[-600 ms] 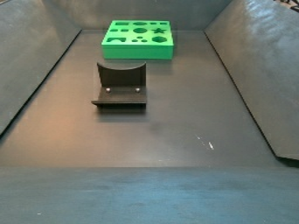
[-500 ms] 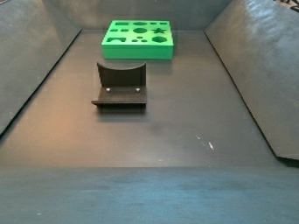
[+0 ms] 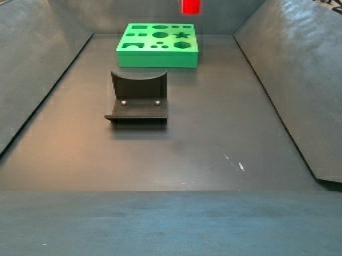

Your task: Insert the hexagon object.

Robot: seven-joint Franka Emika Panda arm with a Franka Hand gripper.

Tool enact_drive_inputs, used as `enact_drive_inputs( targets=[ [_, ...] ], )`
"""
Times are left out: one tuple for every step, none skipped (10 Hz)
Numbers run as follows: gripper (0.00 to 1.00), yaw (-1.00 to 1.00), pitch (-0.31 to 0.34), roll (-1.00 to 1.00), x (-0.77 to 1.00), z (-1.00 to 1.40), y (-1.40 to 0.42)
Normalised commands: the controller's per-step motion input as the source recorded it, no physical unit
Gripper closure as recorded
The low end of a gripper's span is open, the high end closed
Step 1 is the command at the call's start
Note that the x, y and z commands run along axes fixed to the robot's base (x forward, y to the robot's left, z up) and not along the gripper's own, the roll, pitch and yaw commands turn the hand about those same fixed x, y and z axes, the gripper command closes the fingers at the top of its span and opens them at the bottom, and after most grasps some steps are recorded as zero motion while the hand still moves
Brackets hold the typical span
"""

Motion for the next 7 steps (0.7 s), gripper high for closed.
enact_drive_inputs(
  targets=[
    [1.0, -0.8, -0.044, -0.08, 0.0, -0.61, -0.07],
    [1.0, -0.4, 0.036, -0.27, 0.27, -0.47, 0.01],
    [1.0, -0.06, 0.044, -0.03, 0.12, -0.02, 0.0],
    [1.0, -0.04, 0.0, 0.0, 0.04, -0.39, 0.0],
    [1.0, -0.04, 0.0, 0.08, 0.0, -0.66, 0.0],
    [1.0, -0.02, -0.034, 0.12, 0.01, -0.8, 0.0],
    [1.0, 0.0, -0.131, 0.14, 0.01, -0.83, 0.0]
  ],
)
